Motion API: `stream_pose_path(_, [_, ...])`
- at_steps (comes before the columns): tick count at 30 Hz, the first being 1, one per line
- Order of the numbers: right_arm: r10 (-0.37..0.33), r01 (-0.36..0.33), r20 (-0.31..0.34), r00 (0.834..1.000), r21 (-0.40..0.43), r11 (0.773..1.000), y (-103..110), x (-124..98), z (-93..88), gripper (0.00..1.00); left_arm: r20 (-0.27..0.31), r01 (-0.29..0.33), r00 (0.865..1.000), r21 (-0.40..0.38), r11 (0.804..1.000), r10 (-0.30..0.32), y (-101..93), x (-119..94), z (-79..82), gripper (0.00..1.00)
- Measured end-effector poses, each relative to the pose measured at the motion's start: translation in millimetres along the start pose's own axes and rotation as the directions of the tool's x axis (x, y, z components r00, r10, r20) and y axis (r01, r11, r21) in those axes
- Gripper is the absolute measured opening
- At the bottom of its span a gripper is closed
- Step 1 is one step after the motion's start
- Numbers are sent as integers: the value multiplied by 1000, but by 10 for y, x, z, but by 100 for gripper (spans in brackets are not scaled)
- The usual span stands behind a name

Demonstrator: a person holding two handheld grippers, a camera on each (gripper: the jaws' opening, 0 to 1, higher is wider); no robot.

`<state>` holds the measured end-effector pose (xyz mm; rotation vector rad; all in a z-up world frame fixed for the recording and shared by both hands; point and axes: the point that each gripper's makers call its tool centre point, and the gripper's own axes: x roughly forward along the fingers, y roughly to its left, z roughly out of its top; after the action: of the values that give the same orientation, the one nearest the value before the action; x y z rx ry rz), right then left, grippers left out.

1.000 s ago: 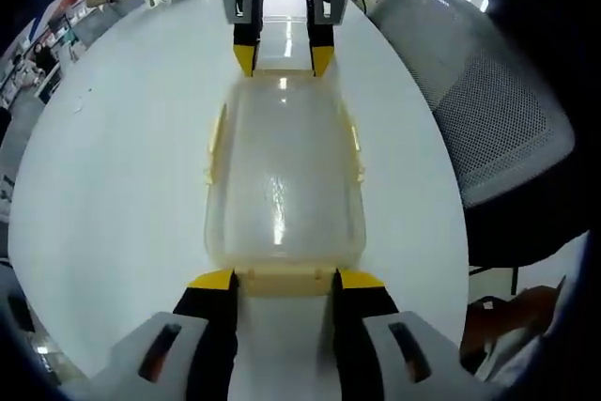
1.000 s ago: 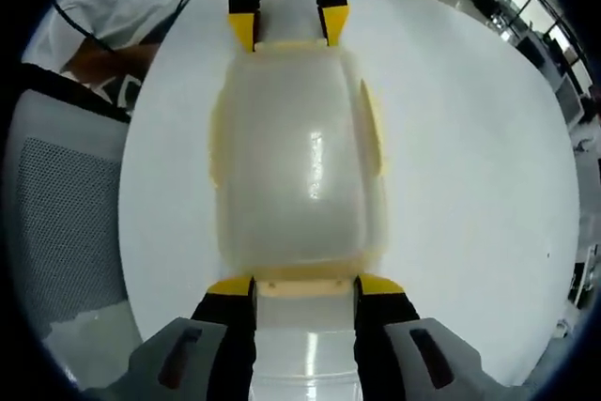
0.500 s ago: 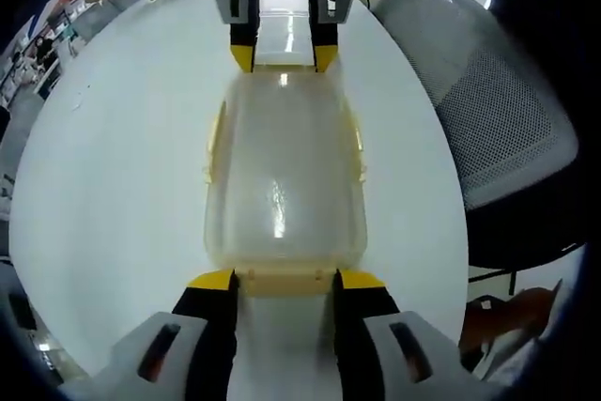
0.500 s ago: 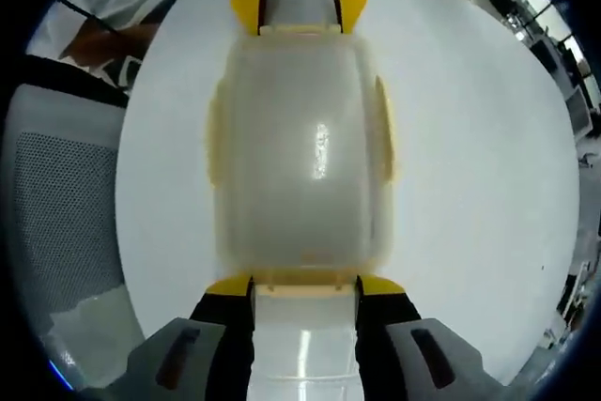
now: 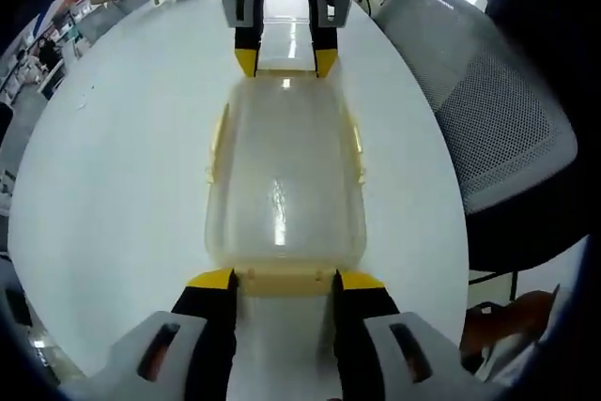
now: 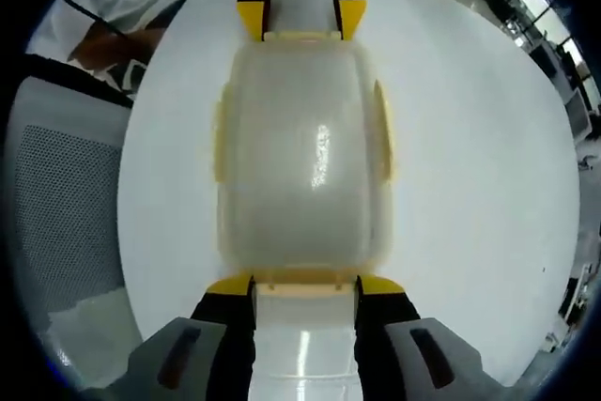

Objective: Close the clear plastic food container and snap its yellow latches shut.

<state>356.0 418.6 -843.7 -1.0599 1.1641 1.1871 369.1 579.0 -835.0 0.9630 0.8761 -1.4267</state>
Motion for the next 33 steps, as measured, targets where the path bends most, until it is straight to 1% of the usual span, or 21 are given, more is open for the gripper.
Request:
stream_pose_path(3, [-6,6,13,1000,0,1000,15,-13,-4,39,-41,0,999,11,1000,1,-7,8,4,39])
stream_pose_path(5, [-1,1,36,999,0,1000,4,-20,-7,39,-63,-3,998,11,1000,4,-8,12,7,38])
stream_pose_path(9, [-6,7,67,998,-11,1000,8,-23,0,39,-68,-8,998,-10,1000,8,-18,-2,-13,38])
stream_pose_path(14, [-24,26,71,997,-33,999,28,-43,42,39,-98,-24,995,-18,1000,23,-65,-20,-20,38])
stream_pose_path(16, [-19,22,93,995,-34,999,51,-91,77,39,-106,-28,994,-19,999,26,-88,-51,-45,38])
stream_pose_path(20, [-14,18,123,992,-32,999,66,-173,115,38,-85,-39,996,-32,999,36,-100,-162,-62,38])
stream_pose_path(23, [-7,11,135,991,-35,999,82,-216,129,38,-54,-28,998,-42,999,26,-113,-233,-36,38])
stream_pose_path(27, [-2,7,154,988,-34,999,107,-290,158,38,-59,-31,998,-31,999,29,-128,-302,-10,38])
stream_pose_path(33, [5,1,159,987,-38,999,133,-317,131,38,-51,-36,998,-26,999,34,-170,-359,53,38])
